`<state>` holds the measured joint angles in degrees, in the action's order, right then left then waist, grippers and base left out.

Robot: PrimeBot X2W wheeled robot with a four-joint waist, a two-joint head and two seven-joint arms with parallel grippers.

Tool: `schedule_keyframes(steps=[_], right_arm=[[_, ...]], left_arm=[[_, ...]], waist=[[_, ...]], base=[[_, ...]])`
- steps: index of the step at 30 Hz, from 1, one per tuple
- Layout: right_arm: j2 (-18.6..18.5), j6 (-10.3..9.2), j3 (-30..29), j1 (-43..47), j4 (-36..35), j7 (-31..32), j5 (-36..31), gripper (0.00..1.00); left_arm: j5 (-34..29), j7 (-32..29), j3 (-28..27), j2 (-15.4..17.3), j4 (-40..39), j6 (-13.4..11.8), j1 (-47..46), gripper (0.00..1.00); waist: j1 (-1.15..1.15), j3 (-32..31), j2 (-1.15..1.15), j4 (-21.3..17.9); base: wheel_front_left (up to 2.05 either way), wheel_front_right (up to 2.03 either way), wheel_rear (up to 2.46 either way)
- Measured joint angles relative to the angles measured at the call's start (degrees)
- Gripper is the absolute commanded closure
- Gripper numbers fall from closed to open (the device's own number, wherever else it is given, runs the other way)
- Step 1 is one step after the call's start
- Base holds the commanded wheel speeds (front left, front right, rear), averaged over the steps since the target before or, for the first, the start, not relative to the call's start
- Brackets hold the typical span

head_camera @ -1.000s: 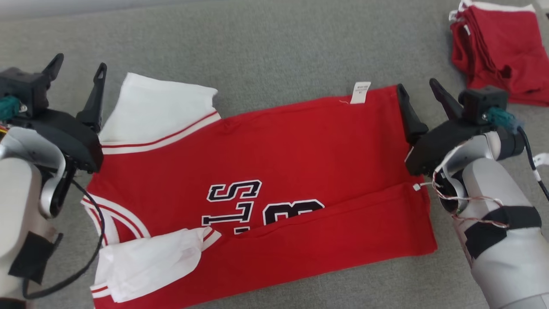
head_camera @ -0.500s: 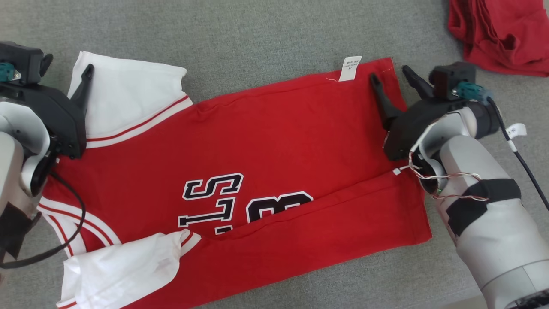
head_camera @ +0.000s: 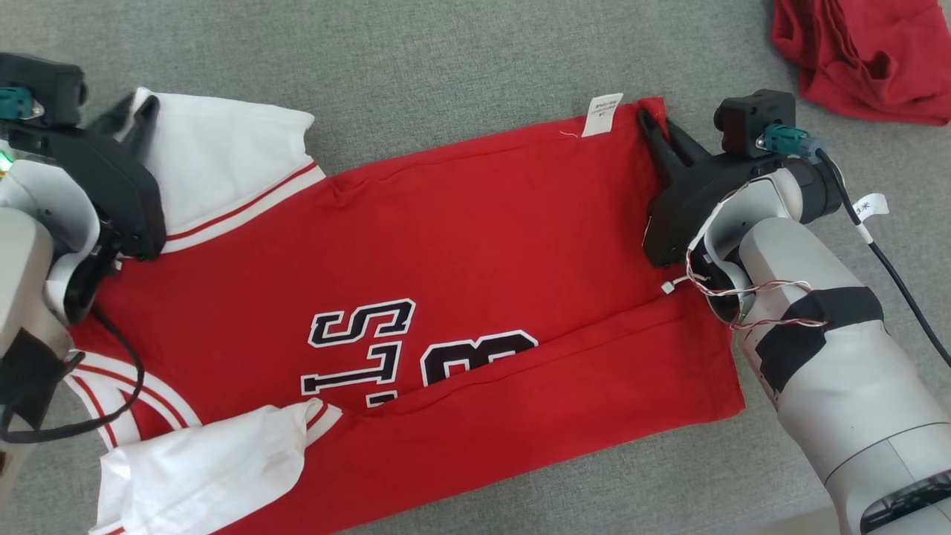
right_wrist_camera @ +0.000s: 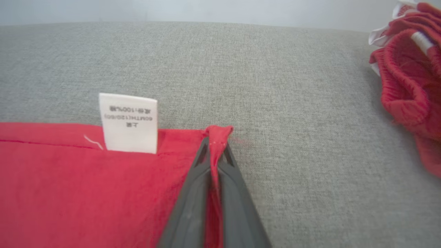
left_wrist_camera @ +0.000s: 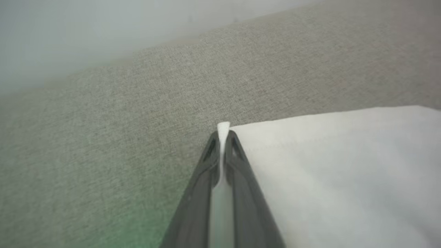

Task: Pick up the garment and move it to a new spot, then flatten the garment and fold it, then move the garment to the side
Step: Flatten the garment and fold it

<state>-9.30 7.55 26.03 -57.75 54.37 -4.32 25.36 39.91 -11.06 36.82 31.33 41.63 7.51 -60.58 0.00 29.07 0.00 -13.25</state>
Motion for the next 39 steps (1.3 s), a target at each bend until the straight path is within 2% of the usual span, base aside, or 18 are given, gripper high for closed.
schedule_keyframes(steps=[11, 18, 26, 32, 33, 34, 39], right_arm=[[-1.25, 0.0, 1.63, -1.14, 3.45, -5.31, 2.19, 1.0], [-2.21, 0.0, 2.98, 0.93, 3.63, -8.32, 4.03, 1.0], [-5.93, 0.0, 3.18, 7.01, 1.41, -10.35, 5.39, 1.0], [-8.12, 0.0, -0.53, 12.35, -4.78, -10.68, 5.1, 1.0], [-8.12, 0.0, -0.53, 12.35, -4.78, -10.68, 5.1, 1.0], [-8.34, 0.0, -2.05, 14.8, -7.32, -10.68, 3.97, 1.0], [-8.21, 0.0, -5.76, 20.47, -12.09, -10.68, 1.76, 1.0]], left_arm=[[2.72, 9.32, 1.48, -0.48, 1.01, 0.03, -0.49, 1.0], [3.15, 15.75, 1.18, -0.69, -1.65, -0.18, 1.72, 1.0], [5.23, 22.04, -0.54, -0.04, -12.11, -3.69, 11.58, 1.0], [6.0, 24.16, -1.15, 0.66, -22.52, -7.75, 21.16, 1.0], [6.0, 24.16, -1.15, 0.66, -22.52, -7.75, 21.16, 1.0], [5.97, 24.64, -1.11, 0.65, -25.72, -9.22, 24.37, 1.0], [4.93, 25.48, -1.77, 0.85, -32.18, -13.23, 31.94, 1.0]], waist=[[0.0, -3.48, 0.0, 0.97], [0.0, -7.0, 0.0, 1.74], [-0.01, -10.6, 0.0, 3.83], [-0.01, -12.55, -0.01, 6.32], [-0.01, -12.55, -0.01, 6.32], [-0.01, -13.16, 0.0, 6.99], [-0.01, -14.17, -0.01, 8.16]], base=[[0.0, 0.0, 0.0], [0.0, 0.0, 0.0], [0.0, 0.0, 0.0], [0.0, 0.0, 0.0], [0.0, 0.0, 0.0], [0.0, 0.0, 0.0], [0.0, 0.0, 0.0]])
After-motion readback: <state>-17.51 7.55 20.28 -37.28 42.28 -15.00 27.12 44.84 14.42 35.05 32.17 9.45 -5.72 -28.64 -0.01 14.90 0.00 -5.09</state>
